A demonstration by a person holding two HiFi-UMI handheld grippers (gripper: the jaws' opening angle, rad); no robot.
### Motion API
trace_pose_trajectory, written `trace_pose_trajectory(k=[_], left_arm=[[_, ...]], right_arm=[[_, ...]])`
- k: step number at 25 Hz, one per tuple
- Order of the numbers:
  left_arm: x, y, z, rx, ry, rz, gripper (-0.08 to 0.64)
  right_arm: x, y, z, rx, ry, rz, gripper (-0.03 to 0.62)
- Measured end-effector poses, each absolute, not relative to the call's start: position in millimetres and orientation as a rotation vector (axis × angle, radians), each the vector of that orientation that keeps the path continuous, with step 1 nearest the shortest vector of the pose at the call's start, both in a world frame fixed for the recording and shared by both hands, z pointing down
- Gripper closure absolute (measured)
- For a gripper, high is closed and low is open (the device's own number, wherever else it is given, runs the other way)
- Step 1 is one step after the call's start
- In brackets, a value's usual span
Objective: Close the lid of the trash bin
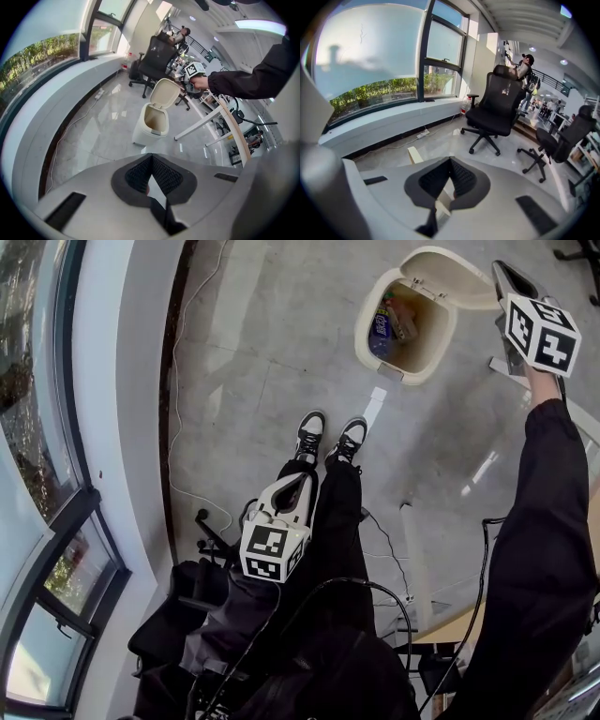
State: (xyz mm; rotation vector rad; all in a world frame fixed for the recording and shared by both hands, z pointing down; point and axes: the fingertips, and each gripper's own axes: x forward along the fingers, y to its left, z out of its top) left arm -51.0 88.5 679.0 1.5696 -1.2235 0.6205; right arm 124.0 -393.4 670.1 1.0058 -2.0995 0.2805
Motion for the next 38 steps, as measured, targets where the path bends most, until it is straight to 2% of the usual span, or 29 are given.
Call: trace_pose_trajectory(k=[17,38], left_arm=[[-56,91,681,1.561,-1.225,0.617,0.558],[-57,106,681,1.571,-1.228,0.618,0.558]], right_arm=[[121,-377,690,0.884,-2.025,0.222,0.588],[94,-226,757,0.543,-1.99,0.222,0.588]])
